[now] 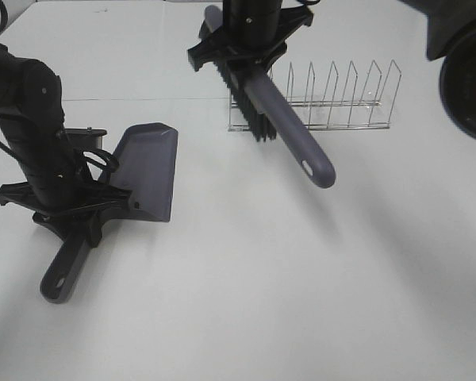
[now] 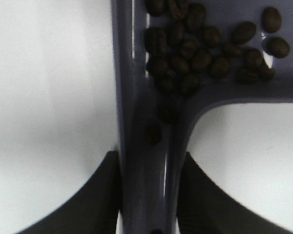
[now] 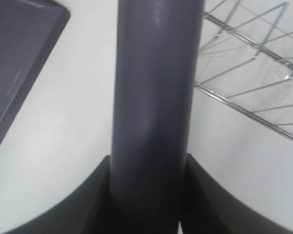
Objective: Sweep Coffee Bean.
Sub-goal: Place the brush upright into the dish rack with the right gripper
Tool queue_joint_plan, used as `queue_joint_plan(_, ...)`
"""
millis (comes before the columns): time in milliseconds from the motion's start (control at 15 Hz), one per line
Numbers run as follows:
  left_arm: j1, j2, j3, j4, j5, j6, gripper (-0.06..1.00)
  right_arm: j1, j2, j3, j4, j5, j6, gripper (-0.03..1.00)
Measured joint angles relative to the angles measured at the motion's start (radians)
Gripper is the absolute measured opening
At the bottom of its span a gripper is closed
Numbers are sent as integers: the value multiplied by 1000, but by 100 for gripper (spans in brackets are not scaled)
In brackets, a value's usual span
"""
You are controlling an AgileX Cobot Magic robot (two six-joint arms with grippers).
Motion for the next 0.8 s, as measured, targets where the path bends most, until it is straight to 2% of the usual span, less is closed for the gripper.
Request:
queue_joint_plan(200, 0, 0, 0, 0, 0, 0, 27, -74, -85, 66, 1, 0, -1, 28)
queue_joint_plan(533, 0, 0, 0, 0, 0, 2, 27, -271, -228, 225, 7, 1, -2, 28)
queue_joint_plan(800, 0, 0, 0, 0, 0, 4, 27, -415, -259, 316, 96, -1, -29, 28)
